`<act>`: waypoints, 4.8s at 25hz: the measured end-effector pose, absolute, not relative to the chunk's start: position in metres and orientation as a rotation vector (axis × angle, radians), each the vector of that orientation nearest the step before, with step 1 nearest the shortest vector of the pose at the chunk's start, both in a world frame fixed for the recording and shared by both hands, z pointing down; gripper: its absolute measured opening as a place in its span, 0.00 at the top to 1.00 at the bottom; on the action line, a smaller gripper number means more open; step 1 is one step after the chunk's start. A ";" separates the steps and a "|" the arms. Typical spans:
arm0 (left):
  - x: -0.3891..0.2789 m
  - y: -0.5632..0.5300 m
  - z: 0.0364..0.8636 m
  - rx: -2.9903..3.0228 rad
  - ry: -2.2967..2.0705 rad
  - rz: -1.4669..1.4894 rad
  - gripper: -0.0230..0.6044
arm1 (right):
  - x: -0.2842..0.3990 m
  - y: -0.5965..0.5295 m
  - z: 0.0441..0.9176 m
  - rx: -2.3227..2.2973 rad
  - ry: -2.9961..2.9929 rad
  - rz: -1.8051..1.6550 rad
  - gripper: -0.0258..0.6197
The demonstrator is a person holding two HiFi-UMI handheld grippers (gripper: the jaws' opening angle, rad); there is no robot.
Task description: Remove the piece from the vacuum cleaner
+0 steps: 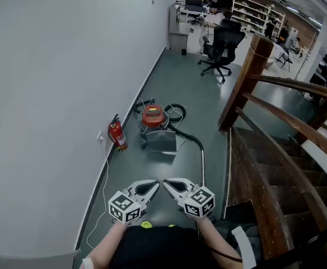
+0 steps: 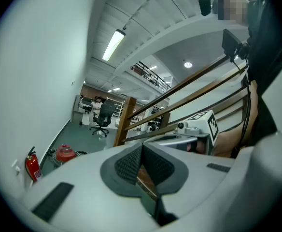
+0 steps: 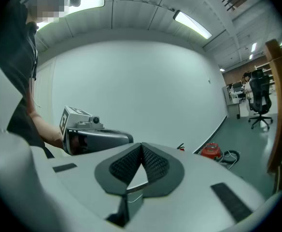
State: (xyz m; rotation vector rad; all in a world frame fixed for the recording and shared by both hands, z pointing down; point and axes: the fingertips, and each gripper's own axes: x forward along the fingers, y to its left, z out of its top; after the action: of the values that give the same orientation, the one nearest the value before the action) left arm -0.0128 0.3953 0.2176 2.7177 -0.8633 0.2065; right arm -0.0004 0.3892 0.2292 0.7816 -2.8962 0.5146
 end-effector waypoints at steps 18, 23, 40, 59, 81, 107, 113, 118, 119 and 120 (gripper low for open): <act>0.001 0.393 0.223 2.691 -0.900 0.222 0.95 | 0.013 0.388 0.227 0.766 -2.938 0.556 0.94; 0.009 0.395 0.224 2.693 -0.910 0.240 0.95 | 0.021 0.390 0.229 0.729 -2.948 0.583 0.94; 0.035 0.396 0.239 2.615 -1.025 0.232 0.95 | 0.060 0.392 0.258 0.650 -2.922 0.629 0.94; 0.034 0.342 0.250 2.618 -0.983 0.234 0.95 | 0.061 0.339 0.266 0.705 -2.903 0.645 0.93; 0.005 0.227 0.264 2.571 -0.790 0.206 0.95 | 0.013 0.227 0.289 0.719 -2.756 0.776 0.93; -0.045 0.118 0.282 2.555 -0.675 0.221 0.95 | -0.035 0.098 0.303 0.774 -2.643 0.745 0.93; -0.032 0.095 0.287 2.564 -0.681 0.276 0.95 | -0.026 0.077 0.309 0.735 -2.656 0.768 0.93; -0.019 0.067 0.287 2.549 -0.749 0.296 0.95 | -0.018 0.054 0.311 0.641 -2.672 0.763 0.93; -0.015 0.061 0.287 2.550 -0.761 0.304 0.95 | -0.017 0.049 0.311 0.619 -2.677 0.753 0.93; -0.012 0.055 0.288 2.547 -0.774 0.313 0.95 | -0.015 0.043 0.311 0.600 -2.682 0.741 0.93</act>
State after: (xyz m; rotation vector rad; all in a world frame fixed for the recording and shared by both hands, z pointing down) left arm -0.0118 0.0554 0.2882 2.5469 -0.7742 0.3129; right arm -0.0152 0.0431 0.3112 0.6004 -2.6815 0.7410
